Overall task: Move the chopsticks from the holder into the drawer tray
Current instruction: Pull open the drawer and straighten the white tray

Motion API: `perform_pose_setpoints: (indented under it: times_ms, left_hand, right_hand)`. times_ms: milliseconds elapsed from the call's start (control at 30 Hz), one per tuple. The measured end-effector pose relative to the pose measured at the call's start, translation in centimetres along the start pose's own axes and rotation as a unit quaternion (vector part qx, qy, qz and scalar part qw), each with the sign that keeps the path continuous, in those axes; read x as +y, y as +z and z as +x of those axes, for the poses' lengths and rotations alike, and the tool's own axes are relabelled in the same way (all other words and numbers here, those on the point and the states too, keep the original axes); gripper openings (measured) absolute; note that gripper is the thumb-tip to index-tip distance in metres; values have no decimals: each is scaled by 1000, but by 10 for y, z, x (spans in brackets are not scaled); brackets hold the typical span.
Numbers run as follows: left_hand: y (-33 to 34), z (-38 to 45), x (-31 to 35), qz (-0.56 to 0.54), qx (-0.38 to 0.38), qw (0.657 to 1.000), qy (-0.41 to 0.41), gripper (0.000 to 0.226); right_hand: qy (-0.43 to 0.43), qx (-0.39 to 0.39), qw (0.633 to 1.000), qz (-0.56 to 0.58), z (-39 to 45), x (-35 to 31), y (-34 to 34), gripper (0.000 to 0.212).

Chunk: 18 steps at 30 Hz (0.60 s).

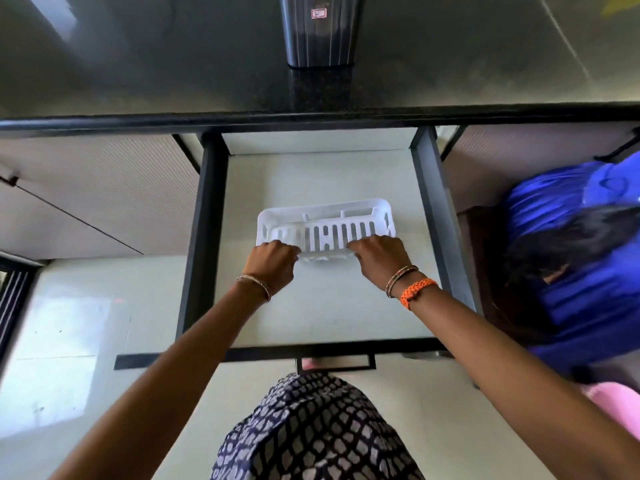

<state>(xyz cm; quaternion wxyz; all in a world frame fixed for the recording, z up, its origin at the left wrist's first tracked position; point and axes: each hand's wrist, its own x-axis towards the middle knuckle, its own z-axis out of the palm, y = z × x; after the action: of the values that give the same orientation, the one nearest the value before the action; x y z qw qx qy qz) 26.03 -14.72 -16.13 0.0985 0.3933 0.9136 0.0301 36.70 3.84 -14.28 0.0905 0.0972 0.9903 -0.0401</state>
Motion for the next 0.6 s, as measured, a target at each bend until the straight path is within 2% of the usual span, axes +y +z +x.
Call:
perform_pose_setpoints:
  times_ms: [200,500,600]
  left_hand:
    - [19,-45,18,0,-48,999,-16,28]
    - [28,-33,17,0,-137,991,2,25]
    - [23,-27,13,-14,-167,986,8,26]
  right_hand:
    - [-15,-60,998,15,-46,-13,27,60]
    - [18,-108,993,46,-34,-12,35,54]
    - [24,-150,987,51,-29,-13,31,48]
